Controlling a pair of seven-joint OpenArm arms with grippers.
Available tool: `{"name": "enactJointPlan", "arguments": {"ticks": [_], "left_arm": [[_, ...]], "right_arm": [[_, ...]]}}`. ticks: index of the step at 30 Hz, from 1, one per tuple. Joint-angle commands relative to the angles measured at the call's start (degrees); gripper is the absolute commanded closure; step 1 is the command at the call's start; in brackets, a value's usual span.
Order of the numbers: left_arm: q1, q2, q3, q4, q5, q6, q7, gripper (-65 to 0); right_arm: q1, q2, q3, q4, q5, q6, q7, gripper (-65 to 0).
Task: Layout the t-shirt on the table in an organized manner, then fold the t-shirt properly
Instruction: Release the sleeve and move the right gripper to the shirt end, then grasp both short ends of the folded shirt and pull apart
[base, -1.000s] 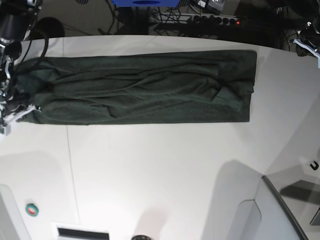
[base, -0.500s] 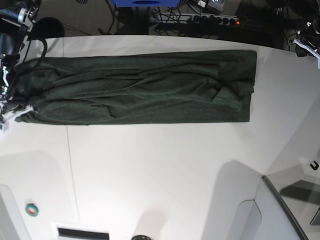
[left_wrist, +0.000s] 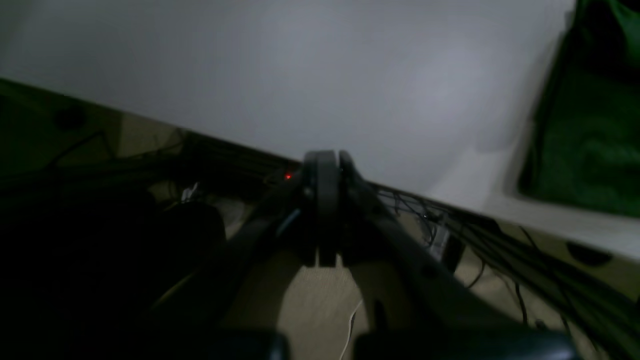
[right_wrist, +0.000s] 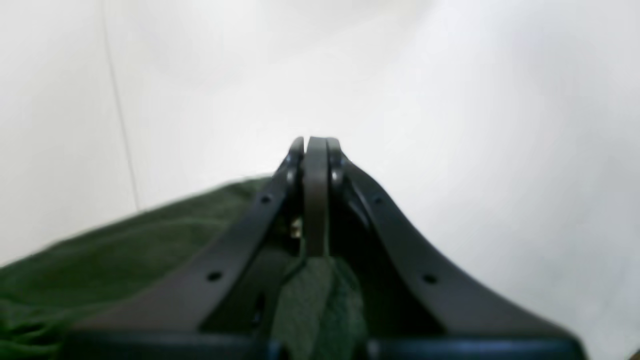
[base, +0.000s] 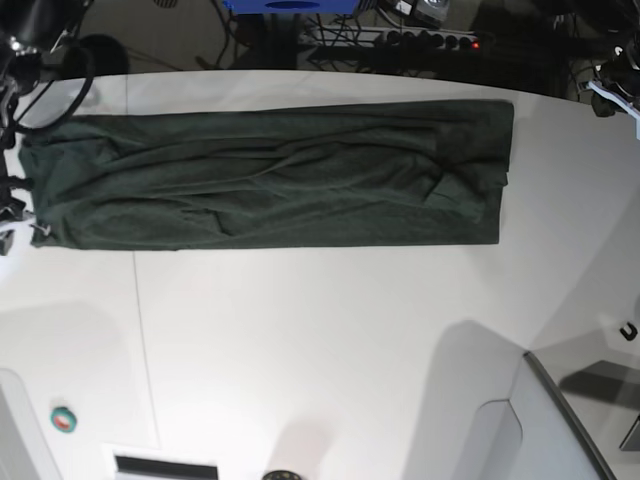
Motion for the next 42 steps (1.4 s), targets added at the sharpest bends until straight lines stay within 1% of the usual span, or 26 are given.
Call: {"name": "enactJointPlan", "arguments": {"ticks": [1, 2, 3, 4, 5, 8, 10, 11, 13, 15, 16, 17, 22, 25, 30, 35, 38, 39, 42], "left_arm": [[-0.4, -1.2, -0.4, 0.9, -0.5, -0.2, -0.9, 0.0], [-0.7, -1.1, -0.4, 0.9, -0.5, -1.2, -0.9, -3.8], [-0.9, -1.1, -0.4, 0.9, -0.5, -3.2, -0.9, -11.0], [-1.5, -1.1, -0.4, 0.9, -0.6, -5.5, -0.9, -19.6], [-2.4, -0.6, -0.4, 0.9, -0.6, -7.0, -0.9, -28.0], [-4.2, 1.1, -0.4, 0.9, -0.6, -7.0, -0.8, -50.2], [-6.9, 3.2, -0.3, 0.7, -0.6, -7.0, -0.1, -61.7], [-8.5, 4.2, -0.3, 0.5, -0.6, -7.0, 1.1, -65.0], [-11.1, 5.7, -0.3, 0.4, -0.6, -7.0, 2.9, -65.0], [-13.6, 7.6, -0.2, 0.3, -0.5, -7.0, 4.1, -65.0], [-14.7, 8.2, 0.4, 0.3, -0.3, -7.0, 4.1, -65.0], [-15.4, 8.3, 2.4, 0.2, -0.3, -7.0, 4.0, -65.0], [-17.3, 8.3, 10.9, -3.8, -0.3, -7.0, 3.5, -65.0], [-18.6, 8.3, 12.0, -8.6, -0.2, -7.0, 3.4, -65.0], [-18.6, 8.2, 12.1, -14.3, -0.1, -7.0, -1.3, -65.0], [-19.3, 8.1, 12.4, -20.5, -0.1, -7.0, -1.9, -65.0], [-19.7, 8.1, 16.3, -21.0, -0.1, -7.0, -2.0, -65.0], [-19.7, 8.2, 17.1, -21.0, -0.1, -7.0, -2.0, -63.4], [-19.7, 8.3, 17.6, -21.0, -0.1, -7.0, -2.0, -52.2]], "right_arm": [[-1.0, -0.1, 0.2, 3.2, 0.4, 0.3, 1.1, 0.0], [-2.4, -0.7, 0.0, 5.5, 0.4, 0.3, 1.1, 0.0], [-3.7, -0.9, -0.2, 7.3, 0.4, 0.3, 1.1, 0.0], [-4.8, -1.4, -0.2, 8.4, 0.4, 0.3, 1.1, 0.0], [-5.5, -1.7, -0.2, 9.0, 0.4, 0.3, 1.1, 0.0], [-6.7, -1.7, -0.3, 8.8, 0.4, 0.3, 1.1, 0.0], [-7.2, -1.7, -0.3, 7.0, 0.4, 0.4, 1.1, 0.0], [-7.1, -1.7, -0.3, 6.0, 0.4, 0.4, 1.1, 0.0], [-7.0, -1.7, -0.6, 4.0, 0.4, 0.4, 1.1, 0.0], [-7.2, -1.2, -2.4, 2.9, 0.3, 0.4, 1.1, 0.0], [-7.3, -1.2, -3.2, 2.6, 0.3, 0.4, 1.1, 0.0], [-7.3, -1.2, -3.8, 2.5, 0.3, 0.4, 1.1, 0.0], [-8.0, -1.2, -6.9, 2.5, 0.3, 0.4, 1.1, 0.0], [-8.0, -1.2, -8.5, 2.5, 0.3, 0.4, 1.1, 0.0], [-8.0, -1.2, -9.2, 2.5, 0.3, 0.4, 1.1, 0.0], [-7.9, -1.2, -9.2, 2.5, 0.3, 0.4, 1.1, 0.0], [-7.9, -1.2, -9.2, 2.5, 0.3, 0.4, 1.1, 0.0], [-7.9, -1.2, -9.2, 2.5, 0.3, 0.4, 1.1, 0.0], [-8.0, -1.2, -9.0, 2.5, 0.3, 0.4, 1.1, 0.0]]}}
